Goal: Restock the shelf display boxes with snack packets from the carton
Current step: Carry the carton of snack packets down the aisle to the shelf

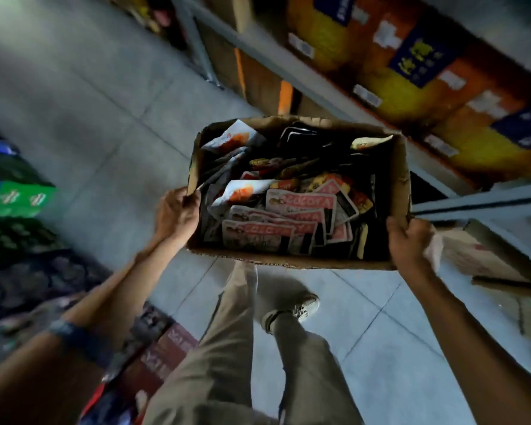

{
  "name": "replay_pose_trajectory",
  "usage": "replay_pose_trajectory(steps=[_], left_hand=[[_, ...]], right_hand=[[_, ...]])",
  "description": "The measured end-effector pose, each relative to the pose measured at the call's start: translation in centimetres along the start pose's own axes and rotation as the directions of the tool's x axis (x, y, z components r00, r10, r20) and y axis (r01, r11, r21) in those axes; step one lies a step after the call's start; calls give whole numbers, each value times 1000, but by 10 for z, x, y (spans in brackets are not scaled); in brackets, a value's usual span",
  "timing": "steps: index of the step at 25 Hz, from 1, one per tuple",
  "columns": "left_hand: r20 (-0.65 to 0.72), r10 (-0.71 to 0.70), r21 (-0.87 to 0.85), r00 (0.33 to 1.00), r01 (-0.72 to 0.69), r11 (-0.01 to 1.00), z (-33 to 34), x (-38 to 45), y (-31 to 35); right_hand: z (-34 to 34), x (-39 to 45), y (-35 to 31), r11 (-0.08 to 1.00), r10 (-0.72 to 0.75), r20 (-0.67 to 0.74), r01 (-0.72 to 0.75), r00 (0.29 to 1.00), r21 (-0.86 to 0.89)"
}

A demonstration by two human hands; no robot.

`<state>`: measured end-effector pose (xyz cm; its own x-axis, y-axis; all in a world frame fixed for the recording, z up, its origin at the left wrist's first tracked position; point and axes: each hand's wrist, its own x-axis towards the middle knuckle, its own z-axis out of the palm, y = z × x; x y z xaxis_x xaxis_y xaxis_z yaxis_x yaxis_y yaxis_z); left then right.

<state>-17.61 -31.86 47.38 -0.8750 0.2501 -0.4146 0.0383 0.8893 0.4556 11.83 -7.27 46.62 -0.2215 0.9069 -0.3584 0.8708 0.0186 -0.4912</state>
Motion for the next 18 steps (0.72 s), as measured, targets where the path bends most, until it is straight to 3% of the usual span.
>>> replay_pose_trajectory(steps=[4,7,13,18], left_hand=[[-130,-151,-103,980,138,985,-87,-2,-51],[-170,-202,-237,964,159,958,-154,9,-103],[-295,-224,-259,929,148,955,-269,48,-185],[-379,-306,-331,873,181,926,-336,82,-226]], right_hand=[[7,-19,-124,964,-176,81,188,981,-188],[48,-24,-212,949,-262,150,283,953,-140],[140,-51,-361,897,-389,285,430,876,-99],[180,-78,-477,829,-507,356,557,785,-46]])
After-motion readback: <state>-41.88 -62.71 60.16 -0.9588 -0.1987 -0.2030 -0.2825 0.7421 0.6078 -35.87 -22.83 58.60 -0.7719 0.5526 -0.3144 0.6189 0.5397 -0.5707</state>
